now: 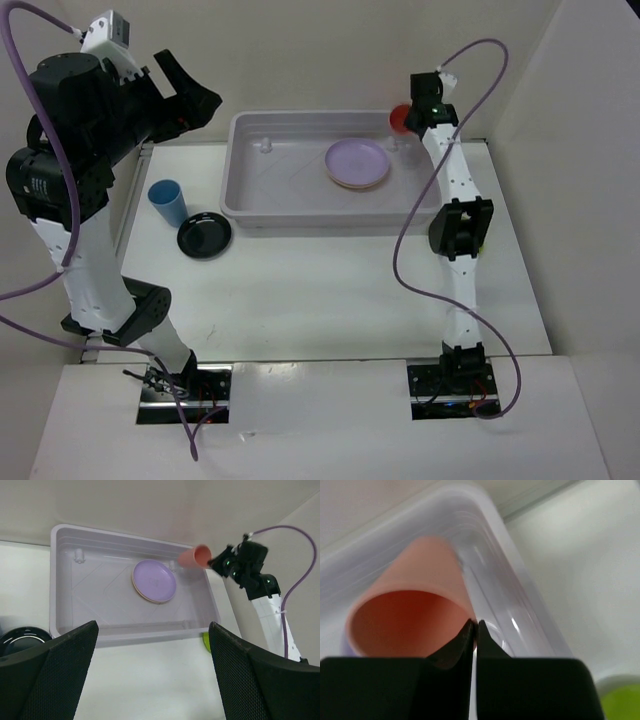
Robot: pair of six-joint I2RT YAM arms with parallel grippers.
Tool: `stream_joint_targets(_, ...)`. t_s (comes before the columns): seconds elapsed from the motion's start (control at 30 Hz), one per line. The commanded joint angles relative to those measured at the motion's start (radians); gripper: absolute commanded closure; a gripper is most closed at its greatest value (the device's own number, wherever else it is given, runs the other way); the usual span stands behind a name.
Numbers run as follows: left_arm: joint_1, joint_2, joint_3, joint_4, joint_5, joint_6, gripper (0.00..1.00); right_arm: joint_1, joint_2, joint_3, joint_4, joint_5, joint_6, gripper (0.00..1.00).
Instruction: Place the mixed dishes into the plastic bin
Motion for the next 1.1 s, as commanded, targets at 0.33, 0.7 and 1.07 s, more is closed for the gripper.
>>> stream_joint_targets(0.33,0.005,-0.025,-0.035,0.024,-0.034,0.029,0.02,-0.043,0.268,0.440,-0.315,-0.032,0.006,1.00)
stream_joint_targets(0.7,0.005,-0.025,-0.044,0.024,-0.043,0.038,0.01,-0.052,0.269,0.440,-0.349,-0.092,0.034,1.00)
stream_joint_targets(1.07,0.005,-0.025,-0.044,0.024,-0.043,0.038,0.01,-0.081,0.268,0.440,-0.389,-0.163,0.043,0.79)
